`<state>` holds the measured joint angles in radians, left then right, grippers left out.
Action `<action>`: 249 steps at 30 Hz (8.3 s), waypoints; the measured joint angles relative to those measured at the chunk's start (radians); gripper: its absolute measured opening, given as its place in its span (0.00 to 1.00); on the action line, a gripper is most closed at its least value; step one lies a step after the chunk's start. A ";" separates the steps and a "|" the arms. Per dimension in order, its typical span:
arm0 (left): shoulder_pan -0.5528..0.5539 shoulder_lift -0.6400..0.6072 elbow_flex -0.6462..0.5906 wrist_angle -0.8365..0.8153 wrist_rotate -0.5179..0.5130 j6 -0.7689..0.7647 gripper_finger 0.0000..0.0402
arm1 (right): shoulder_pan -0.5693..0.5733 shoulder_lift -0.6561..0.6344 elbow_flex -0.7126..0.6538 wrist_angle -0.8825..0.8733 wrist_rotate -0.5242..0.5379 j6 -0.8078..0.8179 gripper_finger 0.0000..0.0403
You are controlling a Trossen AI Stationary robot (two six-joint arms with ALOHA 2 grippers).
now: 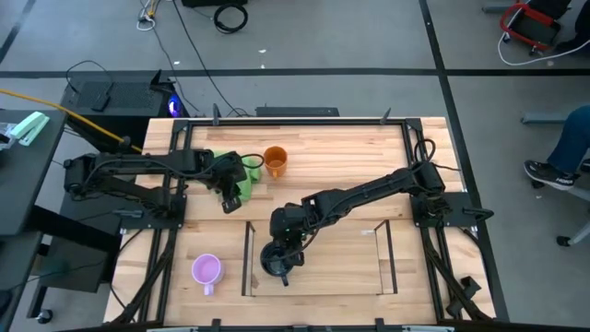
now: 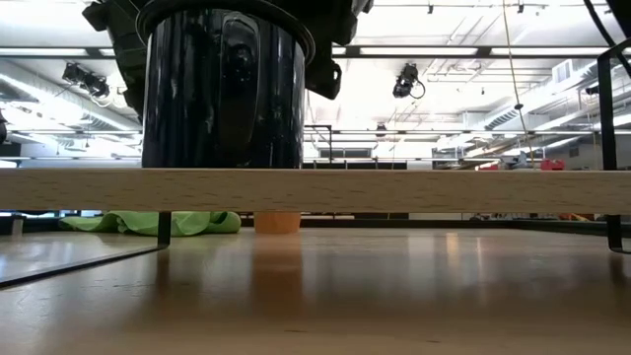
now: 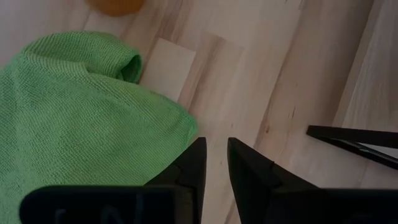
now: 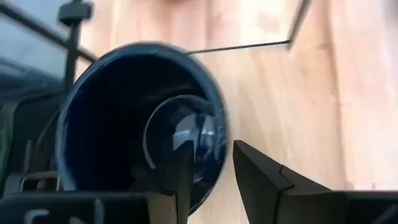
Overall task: Stack small to large cups/mugs on shelf
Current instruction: Put the dark blue mug on the shelf, then put the orange mug on the shelf
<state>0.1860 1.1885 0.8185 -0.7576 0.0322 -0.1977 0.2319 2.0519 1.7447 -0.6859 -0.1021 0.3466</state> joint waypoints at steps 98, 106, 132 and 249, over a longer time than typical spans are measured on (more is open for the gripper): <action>0.000 0.001 0.000 0.037 0.000 -0.001 0.20 | 0.112 -0.004 -0.002 -0.065 0.337 0.461 0.25; 0.000 0.002 0.000 0.037 0.000 -0.001 0.20 | 0.112 -0.054 -0.002 -0.076 0.334 0.438 0.26; 0.003 0.002 0.000 0.093 -0.002 0.014 0.21 | -0.224 -0.249 0.000 -0.140 0.326 0.123 0.26; 0.254 0.319 -0.412 1.426 0.288 -0.340 0.38 | -0.528 -0.765 -0.804 0.304 0.023 -0.002 0.25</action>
<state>0.4397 1.5070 0.4068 0.6682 0.3200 -0.5377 -0.2958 1.2873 0.9409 -0.3824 -0.0792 0.3450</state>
